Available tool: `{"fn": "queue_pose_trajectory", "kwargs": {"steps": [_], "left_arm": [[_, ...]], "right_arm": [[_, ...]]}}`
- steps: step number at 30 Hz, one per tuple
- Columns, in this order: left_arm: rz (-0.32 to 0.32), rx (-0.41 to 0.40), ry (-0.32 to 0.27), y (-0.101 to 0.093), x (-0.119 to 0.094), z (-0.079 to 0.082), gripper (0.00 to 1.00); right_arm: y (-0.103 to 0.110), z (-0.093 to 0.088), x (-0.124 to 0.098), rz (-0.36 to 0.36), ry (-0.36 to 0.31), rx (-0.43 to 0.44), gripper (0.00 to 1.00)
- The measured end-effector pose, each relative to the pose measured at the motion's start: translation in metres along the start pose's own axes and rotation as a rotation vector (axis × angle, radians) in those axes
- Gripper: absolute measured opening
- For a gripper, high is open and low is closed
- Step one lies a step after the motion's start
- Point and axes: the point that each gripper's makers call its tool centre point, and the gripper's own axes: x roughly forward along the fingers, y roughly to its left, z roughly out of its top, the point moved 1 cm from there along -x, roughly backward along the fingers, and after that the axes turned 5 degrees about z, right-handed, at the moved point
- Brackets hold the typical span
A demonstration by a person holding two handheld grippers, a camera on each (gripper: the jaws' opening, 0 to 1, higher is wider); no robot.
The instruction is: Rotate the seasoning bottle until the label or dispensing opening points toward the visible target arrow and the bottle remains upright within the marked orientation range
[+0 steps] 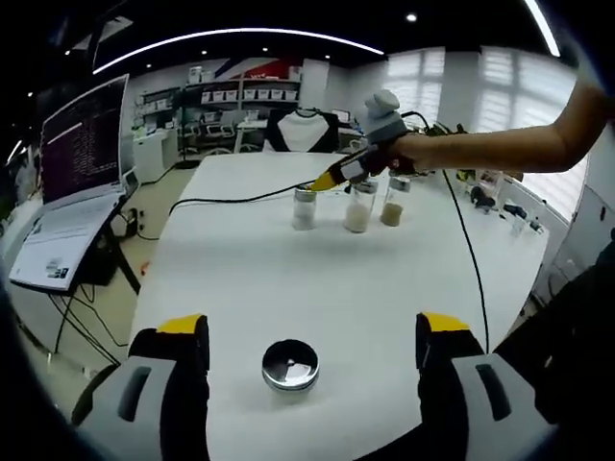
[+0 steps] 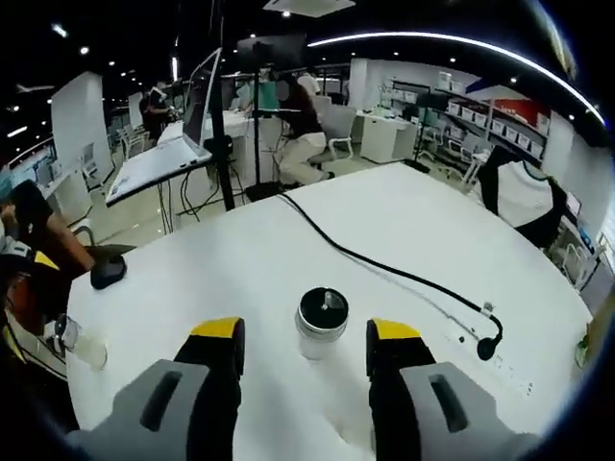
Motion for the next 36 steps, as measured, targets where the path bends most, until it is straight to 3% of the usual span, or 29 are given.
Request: {"fn": "queue_pose_trajectory", "kwargs": {"steps": [1,6,14,22,23,31,36], "left_arm": [[0.002,0.000,0.000,0.001,0.000,0.000,0.94],[0.008,-0.004,0.007,0.005,-0.002,-0.002,0.94],[0.012,-0.009,0.026,0.011,-0.002,-0.006,0.94],[0.022,-0.009,0.028,0.017,-0.005,-0.006,0.93],[0.023,-0.010,0.028,0.017,-0.005,-0.006,0.93],[0.021,-0.007,0.036,0.017,-0.008,-0.010,0.93],[0.021,0.000,0.029,0.015,-0.010,-0.008,0.93]], "right_arm": [[-0.011,0.000,0.012,-0.006,0.003,0.000,0.49],[-0.021,-0.001,0.027,-0.028,0.012,0.021,0.42],[-0.019,-0.007,0.037,-0.035,0.041,0.045,0.41],[-0.026,-0.011,0.049,-0.040,0.050,0.110,0.33],[-0.026,-0.010,0.049,-0.036,0.046,0.109,0.29],[-0.022,-0.011,0.048,-0.035,0.060,0.072,0.29],[-0.007,-0.016,0.040,-0.019,0.075,-0.012,0.28]]}}
